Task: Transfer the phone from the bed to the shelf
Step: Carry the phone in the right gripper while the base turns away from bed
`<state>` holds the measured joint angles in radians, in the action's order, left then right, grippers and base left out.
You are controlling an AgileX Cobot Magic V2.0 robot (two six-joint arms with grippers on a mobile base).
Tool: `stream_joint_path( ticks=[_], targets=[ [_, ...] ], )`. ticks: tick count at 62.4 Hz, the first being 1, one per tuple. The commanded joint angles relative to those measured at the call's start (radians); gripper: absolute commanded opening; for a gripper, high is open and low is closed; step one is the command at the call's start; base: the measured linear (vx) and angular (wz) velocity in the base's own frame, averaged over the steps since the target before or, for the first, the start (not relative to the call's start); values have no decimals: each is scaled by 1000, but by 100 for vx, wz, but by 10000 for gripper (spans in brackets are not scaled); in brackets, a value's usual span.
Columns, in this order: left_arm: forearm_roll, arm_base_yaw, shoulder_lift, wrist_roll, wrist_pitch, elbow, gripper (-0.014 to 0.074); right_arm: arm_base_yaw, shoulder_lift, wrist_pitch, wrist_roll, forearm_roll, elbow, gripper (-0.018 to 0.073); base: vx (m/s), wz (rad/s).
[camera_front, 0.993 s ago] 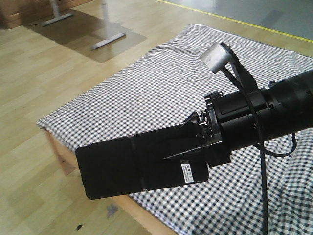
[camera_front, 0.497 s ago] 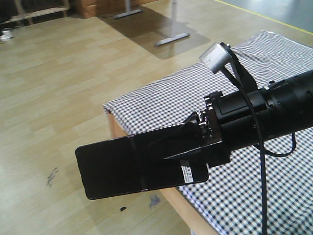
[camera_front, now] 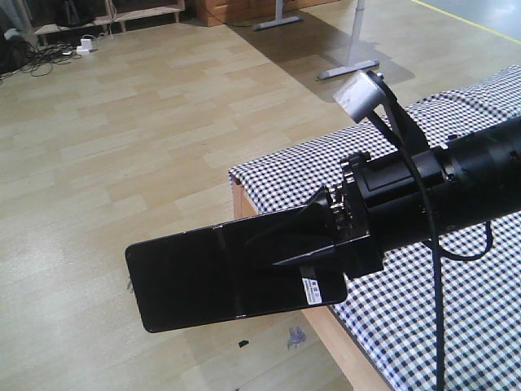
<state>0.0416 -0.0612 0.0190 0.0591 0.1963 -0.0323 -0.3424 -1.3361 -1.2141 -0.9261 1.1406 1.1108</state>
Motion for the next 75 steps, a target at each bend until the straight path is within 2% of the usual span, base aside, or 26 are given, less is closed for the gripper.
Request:
stream_joint_path(
  ticks=[1, 75],
  targets=[
    [9, 0, 8, 0, -70, -7, 1, 1, 32, -74, -2, 91, 26, -2, 3, 15],
    [9, 0, 8, 0, -70, -7, 1, 1, 32, -74, -2, 91, 26, -2, 9, 26]
  ],
)
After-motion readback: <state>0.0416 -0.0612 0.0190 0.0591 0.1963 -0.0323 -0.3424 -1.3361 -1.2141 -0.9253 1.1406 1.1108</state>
